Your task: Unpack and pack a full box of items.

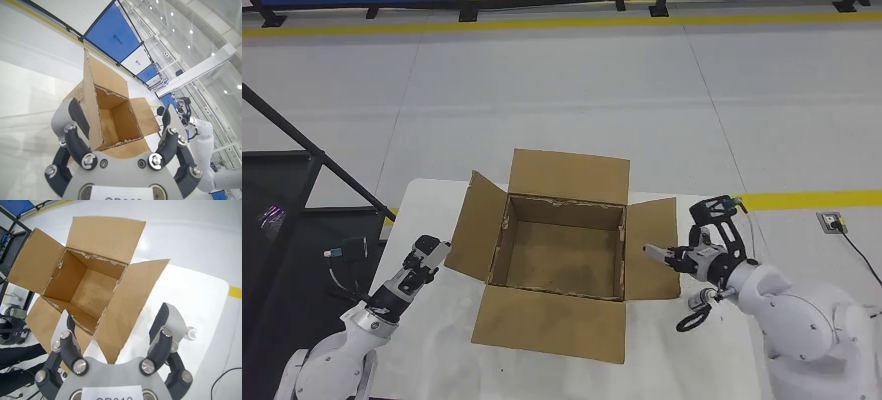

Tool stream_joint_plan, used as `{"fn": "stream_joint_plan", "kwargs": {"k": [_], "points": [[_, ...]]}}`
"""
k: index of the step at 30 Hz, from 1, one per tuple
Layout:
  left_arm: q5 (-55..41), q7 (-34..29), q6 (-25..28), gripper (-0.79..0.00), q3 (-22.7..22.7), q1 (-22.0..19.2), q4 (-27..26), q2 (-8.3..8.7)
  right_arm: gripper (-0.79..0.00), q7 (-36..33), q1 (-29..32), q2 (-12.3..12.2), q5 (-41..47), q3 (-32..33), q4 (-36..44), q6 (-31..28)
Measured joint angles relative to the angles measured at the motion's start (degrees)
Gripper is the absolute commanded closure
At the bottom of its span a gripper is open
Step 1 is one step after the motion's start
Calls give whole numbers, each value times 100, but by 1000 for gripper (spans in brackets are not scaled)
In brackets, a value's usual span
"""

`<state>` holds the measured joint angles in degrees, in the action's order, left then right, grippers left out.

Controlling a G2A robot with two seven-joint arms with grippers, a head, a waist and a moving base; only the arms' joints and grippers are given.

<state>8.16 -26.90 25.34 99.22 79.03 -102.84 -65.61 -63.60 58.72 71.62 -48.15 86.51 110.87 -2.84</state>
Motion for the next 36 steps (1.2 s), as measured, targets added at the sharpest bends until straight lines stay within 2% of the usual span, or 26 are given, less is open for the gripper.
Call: {"fn": "stream_joint_plan", "kwargs": {"k": [3, 8, 14, 18, 22, 29, 36], "points": [[0, 0, 0, -785, 0, 0, 0, 0, -785, -74, -469, 11, -42, -291, -625, 99], [0, 0, 0, -785, 0, 0, 0, 0, -785, -65, -833, 34, 27, -670, -1114, 152], [0, 0, 0, -785, 0, 0, 0, 0, -785, 19, -1155, 51, -2, -982, -1392, 202], [0, 0, 0, -785, 0, 0, 0, 0, -785, 58, -1161, 37, -328, -1067, -1186, 415], [0, 0, 0, -785, 0, 0, 0, 0, -785, 2, -753, -40, -677, -797, -467, 517], [6, 62, -17, -785, 12, 24, -23, 0, -785, -317, 695, -218, -1277, 104, 1003, 309], [13, 307, 87, -785, 74, 83, -3, 10, -785, -367, 1681, -296, -1281, 785, 960, 180]]}}
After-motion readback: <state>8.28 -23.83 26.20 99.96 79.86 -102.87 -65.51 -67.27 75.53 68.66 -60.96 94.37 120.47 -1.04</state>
